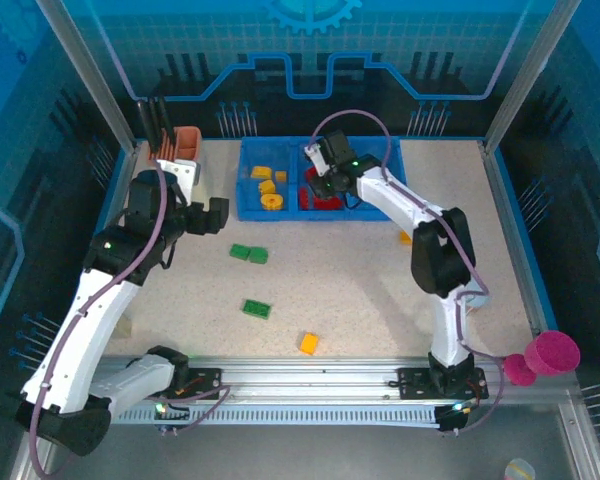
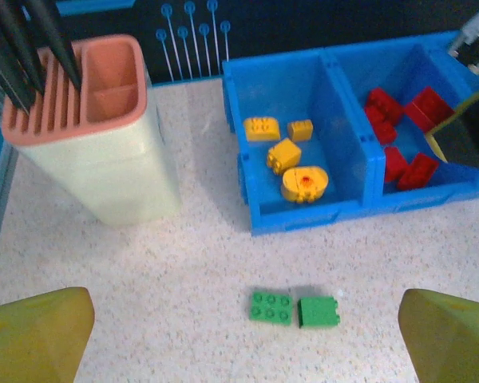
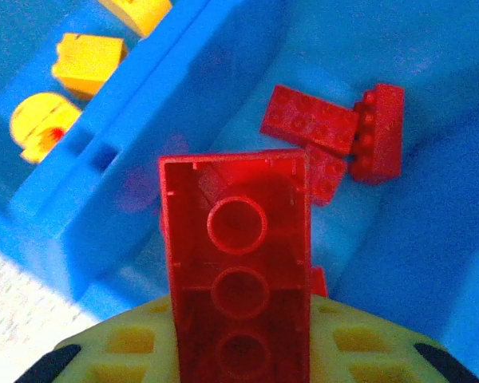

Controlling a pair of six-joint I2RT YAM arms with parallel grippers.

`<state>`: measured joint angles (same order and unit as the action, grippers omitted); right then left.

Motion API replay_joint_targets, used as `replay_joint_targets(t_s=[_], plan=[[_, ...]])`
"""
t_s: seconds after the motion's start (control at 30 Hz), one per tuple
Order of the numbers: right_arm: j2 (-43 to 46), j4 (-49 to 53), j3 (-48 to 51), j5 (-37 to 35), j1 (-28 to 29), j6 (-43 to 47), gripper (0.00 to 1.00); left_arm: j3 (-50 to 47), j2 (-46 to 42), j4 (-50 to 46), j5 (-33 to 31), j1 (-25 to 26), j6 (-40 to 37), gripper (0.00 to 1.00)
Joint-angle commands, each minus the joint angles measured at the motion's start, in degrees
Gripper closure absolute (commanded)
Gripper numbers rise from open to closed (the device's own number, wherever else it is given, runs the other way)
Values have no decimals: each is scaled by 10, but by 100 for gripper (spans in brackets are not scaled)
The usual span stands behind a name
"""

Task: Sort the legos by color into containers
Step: Place the lego in the container, then pick up the lego from the bottom-center of the table.

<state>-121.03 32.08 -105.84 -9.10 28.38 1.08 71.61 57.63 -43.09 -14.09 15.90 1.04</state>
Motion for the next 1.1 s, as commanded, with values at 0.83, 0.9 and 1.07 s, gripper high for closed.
replay_joint_targets(t_s=[0.83,0.9,1.07], plan=[[67,0,-10,38,9,119,41,-8,-10,-22,-7,-4,22,1],[109,-13,43,38,33,139,42,-10,-9,-14,-5,-4,19,1],[171,-18,162,90,98,162,42,-16,-5,8,0,-4,11,1]])
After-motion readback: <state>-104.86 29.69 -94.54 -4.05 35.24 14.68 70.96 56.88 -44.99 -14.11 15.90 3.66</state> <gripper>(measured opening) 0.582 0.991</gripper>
